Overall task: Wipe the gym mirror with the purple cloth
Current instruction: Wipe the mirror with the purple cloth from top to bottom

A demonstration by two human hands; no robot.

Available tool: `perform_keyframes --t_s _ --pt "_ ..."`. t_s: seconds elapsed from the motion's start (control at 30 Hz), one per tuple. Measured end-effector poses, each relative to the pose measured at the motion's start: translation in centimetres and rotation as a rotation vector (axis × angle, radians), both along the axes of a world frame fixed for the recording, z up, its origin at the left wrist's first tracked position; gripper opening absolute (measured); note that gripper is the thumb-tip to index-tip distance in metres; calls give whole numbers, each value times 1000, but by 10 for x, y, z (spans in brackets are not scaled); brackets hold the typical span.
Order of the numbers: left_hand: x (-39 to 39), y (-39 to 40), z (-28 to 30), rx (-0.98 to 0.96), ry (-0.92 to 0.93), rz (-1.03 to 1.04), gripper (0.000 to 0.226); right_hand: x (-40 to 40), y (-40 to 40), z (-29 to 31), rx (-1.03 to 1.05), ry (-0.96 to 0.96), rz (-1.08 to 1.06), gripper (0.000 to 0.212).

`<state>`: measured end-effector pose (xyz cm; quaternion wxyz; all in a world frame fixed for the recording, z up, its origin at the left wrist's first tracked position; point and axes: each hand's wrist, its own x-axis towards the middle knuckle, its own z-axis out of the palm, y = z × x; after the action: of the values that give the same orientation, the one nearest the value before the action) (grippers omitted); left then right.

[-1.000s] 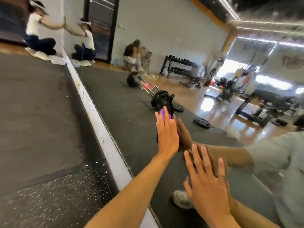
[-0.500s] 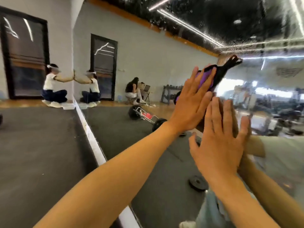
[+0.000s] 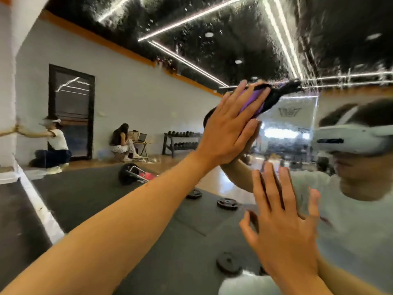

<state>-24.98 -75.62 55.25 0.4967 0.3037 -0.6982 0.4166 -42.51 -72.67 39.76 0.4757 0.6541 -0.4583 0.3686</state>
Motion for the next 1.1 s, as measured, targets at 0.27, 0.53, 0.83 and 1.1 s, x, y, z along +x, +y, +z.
perform_keyframes --t_s 0.27,0.53,0.83,1.1 --pt "42 -22 81 -115 35 -51 58 20 4 18 -76 -78 13 77" --pt "104 -36 138 -91 173 -40 57 77 -12 197 -143 -145 12 76" --pt "100 -35 187 -31 513 19 69 82 -26 215 -230 -210 -109 88" --pt "26 -14 220 -223 -391 -2 55 83 -29 213 -253 -262 -148 89"
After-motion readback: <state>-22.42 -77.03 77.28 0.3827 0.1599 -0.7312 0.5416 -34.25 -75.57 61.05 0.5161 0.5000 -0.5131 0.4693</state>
